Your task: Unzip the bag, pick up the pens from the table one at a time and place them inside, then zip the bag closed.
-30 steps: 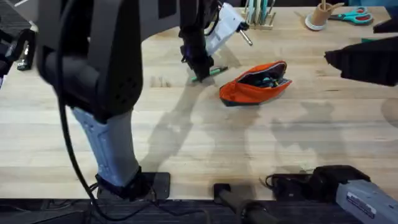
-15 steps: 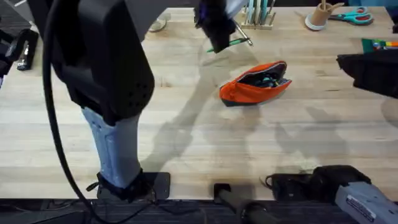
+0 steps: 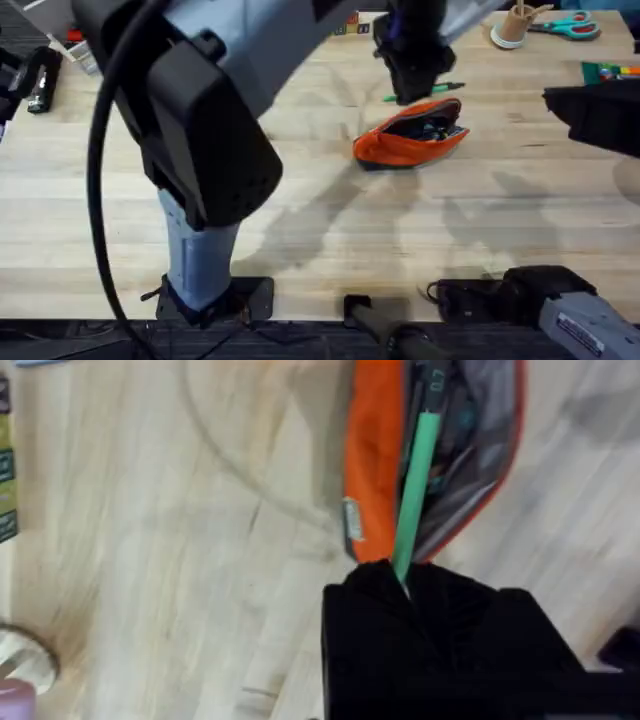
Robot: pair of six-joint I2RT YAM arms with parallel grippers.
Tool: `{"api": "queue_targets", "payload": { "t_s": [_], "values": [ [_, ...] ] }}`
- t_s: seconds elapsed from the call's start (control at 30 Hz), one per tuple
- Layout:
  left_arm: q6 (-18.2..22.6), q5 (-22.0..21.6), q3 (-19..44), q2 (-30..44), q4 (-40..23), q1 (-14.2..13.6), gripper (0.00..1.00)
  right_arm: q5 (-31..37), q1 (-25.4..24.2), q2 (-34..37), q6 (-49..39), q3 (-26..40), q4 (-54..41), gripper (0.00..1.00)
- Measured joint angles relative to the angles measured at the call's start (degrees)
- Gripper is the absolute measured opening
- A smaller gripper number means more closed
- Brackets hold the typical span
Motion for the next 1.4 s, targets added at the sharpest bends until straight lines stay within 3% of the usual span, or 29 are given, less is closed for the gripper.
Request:
{"api": "queue_targets", "payload": {
  "t_s": [0.4, 0.77, 1.07, 1.4],
  "values": [
    [-5.61, 0.42, 0.0, 0.02, 0.09, -7.08, 0.042, 0.17, 0.0, -0.01, 0.0, 0.0, 0.0, 0.997],
    [-7.49, 0.19, 0.07, 0.38, 2.37, -6.92, 0.042, 0.2, 1.62, 0.01, 0.0, 0.0, 0.0, 0.996],
    [-7.51, -1.16, 0.13, 5.46, 4.46, -6.9, 0.042, 0.2, 1.64, 0.01, 0.0, 0.0, 0.0, 0.997],
    [-7.53, -3.07, 0.15, 12.48, 0.72, -6.39, 0.042, 2.0, 4.63, 0.01, -0.26, 0.0, -0.02, 0.997]
  ]
}}
